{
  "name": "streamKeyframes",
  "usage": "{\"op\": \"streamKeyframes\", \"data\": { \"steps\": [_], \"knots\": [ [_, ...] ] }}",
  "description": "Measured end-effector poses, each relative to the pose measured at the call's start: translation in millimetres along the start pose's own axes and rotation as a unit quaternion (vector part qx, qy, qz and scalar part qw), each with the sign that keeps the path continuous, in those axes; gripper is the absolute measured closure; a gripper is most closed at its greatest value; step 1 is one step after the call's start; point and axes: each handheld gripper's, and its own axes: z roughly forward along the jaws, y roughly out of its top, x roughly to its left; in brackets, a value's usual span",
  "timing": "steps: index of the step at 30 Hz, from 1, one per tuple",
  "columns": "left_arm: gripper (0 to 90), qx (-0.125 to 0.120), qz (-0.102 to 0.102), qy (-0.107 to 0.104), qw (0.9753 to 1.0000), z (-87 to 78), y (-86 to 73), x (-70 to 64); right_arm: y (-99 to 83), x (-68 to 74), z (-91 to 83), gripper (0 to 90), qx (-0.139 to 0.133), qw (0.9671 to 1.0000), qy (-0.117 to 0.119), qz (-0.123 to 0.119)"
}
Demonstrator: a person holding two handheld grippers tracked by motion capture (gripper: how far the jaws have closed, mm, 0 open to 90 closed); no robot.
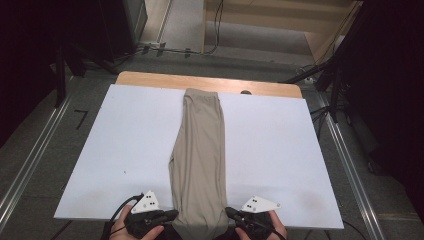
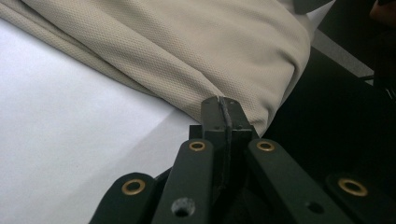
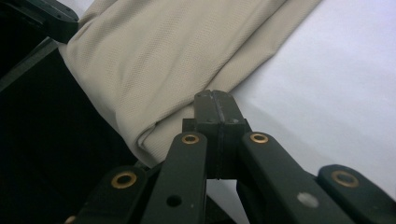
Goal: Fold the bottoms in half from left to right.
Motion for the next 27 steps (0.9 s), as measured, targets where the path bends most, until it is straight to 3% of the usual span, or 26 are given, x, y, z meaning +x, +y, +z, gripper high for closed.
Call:
{"op": "streamKeyframes", "data": {
  "steps": [7,9,10,12,15,18,23,27],
  "knots": [
    [90.0,0.006,-0.002,0.003,1.0,-5.8,-1.1,4.7,-10.5,-1.9,-5.8,85.6,0.011,0.9994,-0.032,-0.006],
    [90.0,0.007,-0.007,0.001,1.0,-7.4,-1.6,7.0,-10.6,0.8,-8.1,79.9,0.007,0.9978,-0.065,-0.013],
    [90.0,0.007,-0.011,-0.004,0.9999,-7.7,-2.1,8.7,-10.2,1.5,-10.0,79.9,-0.004,0.998,-0.062,-0.015],
    [90.0,0.004,-0.013,-0.012,0.9998,-8.0,-2.8,10.4,-7.9,3.3,-12.8,79.9,-0.028,0.9989,-0.035,-0.016],
    [89.9,-0.004,-0.018,-0.021,0.9996,-7.7,-4.5,12.6,-3.2,10.0,-7.8,76.7,-0.036,0.9987,-0.028,-0.023],
    [90.0,-0.006,-0.006,-0.024,0.9997,-9.3,-2.2,10.4,2.1,12.5,2.5,71.2,-0.036,0.9984,-0.036,-0.025],
    [90.0,-0.008,-0.006,-0.029,0.9995,-11.9,-1.4,10.3,11.0,5.5,17.4,69.6,-0.036,0.9992,-0.017,0.003],
    [90.0,-0.01,-0.003,-0.027,0.9996,-11.6,-1.6,8.9,14.9,5.2,26.6,69.7,-0.034,0.9986,-0.035,0.02]
  ]
}}
